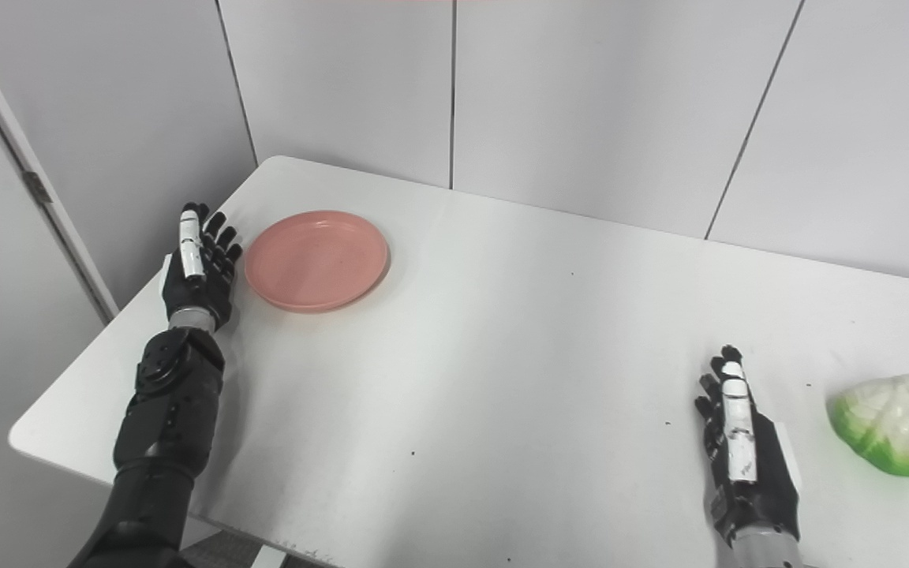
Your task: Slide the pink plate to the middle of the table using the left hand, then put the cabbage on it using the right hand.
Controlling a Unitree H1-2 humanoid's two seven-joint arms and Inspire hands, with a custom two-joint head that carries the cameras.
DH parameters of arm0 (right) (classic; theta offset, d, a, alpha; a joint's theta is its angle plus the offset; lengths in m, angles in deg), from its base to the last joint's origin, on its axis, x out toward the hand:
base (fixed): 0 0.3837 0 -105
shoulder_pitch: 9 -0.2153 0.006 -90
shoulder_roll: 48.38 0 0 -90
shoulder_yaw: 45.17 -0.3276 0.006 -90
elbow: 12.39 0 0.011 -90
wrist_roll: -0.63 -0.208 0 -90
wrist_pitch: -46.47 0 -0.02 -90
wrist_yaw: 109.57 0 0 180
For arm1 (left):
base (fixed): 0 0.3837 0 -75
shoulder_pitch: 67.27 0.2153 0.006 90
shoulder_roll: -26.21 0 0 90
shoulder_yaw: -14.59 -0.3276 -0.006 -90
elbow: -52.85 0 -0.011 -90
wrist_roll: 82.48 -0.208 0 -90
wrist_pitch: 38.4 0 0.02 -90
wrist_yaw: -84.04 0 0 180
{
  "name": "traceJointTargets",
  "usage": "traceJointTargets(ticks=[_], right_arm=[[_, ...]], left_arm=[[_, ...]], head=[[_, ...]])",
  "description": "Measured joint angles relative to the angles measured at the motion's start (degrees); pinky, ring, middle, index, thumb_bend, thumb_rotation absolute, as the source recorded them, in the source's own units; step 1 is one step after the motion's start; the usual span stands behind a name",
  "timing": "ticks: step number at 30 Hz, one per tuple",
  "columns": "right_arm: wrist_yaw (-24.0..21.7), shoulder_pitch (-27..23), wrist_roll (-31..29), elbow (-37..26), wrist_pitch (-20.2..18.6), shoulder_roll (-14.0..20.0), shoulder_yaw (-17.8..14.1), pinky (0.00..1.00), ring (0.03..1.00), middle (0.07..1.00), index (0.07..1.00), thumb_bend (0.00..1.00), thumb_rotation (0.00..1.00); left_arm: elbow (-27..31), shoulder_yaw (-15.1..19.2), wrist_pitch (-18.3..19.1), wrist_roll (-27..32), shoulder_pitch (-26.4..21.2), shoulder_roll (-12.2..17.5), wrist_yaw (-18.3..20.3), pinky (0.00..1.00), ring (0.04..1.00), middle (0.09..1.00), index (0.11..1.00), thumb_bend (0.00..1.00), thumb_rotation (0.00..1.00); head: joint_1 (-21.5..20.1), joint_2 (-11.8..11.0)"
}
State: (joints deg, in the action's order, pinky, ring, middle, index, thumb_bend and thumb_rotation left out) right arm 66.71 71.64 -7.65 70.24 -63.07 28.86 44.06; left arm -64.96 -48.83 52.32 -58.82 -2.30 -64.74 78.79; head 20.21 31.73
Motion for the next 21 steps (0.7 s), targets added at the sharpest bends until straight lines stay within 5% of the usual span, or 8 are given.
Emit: traceJointTargets(ticks=[21], right_arm=[[-0.1,-0.2,0.0,0.8,0.6,-0.2,0.1,1.00,1.000,1.000,1.000,0.21,1.00]], left_arm=[[-11.0,-1.7,-2.6,1.1,-4.7,1.7,9.8,0.92,0.925,0.926,0.929,0.36,1.00]], head=[[-1.1,-0.6]])
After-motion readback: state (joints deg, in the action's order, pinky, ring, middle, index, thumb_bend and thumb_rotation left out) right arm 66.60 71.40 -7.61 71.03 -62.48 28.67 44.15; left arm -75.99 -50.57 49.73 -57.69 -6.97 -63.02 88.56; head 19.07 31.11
